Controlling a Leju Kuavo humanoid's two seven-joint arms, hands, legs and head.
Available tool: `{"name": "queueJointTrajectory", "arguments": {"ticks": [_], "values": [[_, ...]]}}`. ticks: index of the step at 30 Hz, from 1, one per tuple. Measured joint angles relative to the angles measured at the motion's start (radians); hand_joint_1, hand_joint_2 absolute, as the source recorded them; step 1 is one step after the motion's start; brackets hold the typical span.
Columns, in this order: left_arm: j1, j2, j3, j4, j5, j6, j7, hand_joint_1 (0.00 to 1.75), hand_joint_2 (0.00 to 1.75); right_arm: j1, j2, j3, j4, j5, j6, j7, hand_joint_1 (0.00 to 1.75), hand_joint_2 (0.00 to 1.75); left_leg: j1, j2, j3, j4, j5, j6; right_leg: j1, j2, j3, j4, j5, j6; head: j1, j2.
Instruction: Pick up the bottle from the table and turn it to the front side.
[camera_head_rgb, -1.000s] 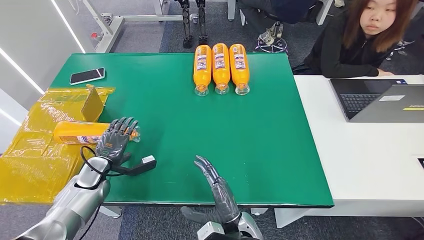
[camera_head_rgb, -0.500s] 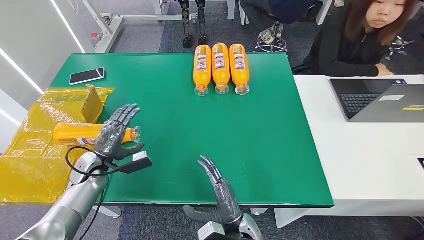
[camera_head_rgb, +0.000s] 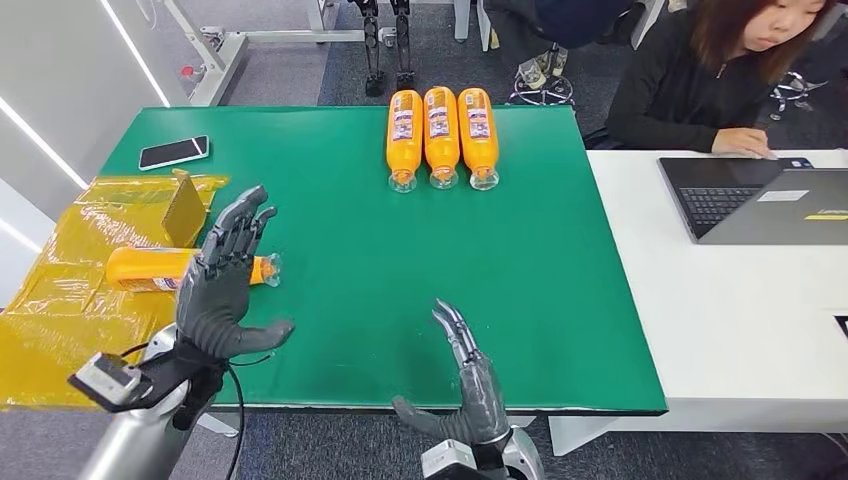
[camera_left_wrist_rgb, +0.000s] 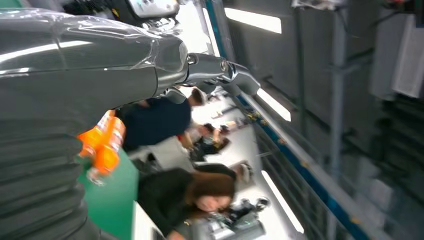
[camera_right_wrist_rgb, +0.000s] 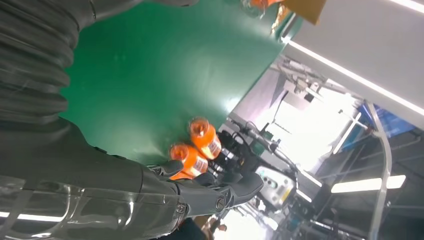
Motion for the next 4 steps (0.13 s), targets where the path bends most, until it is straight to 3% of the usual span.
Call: {"name": "queueJointTrajectory", "arguments": {"ticks": [4], "values": [[0.03,-0.036,-0.008,-0.062,0.008,-0.044,0.0,0.0,1.75,0.014,-0.009,-0.035,-0.048,0.015,-0.01,0.001,0.0,1.75,0.0,0.0,0.0,0.0,0.0,0.0,0.0,0.0,0.0,0.0,0.0,0.0,0.0,0.0]]}}
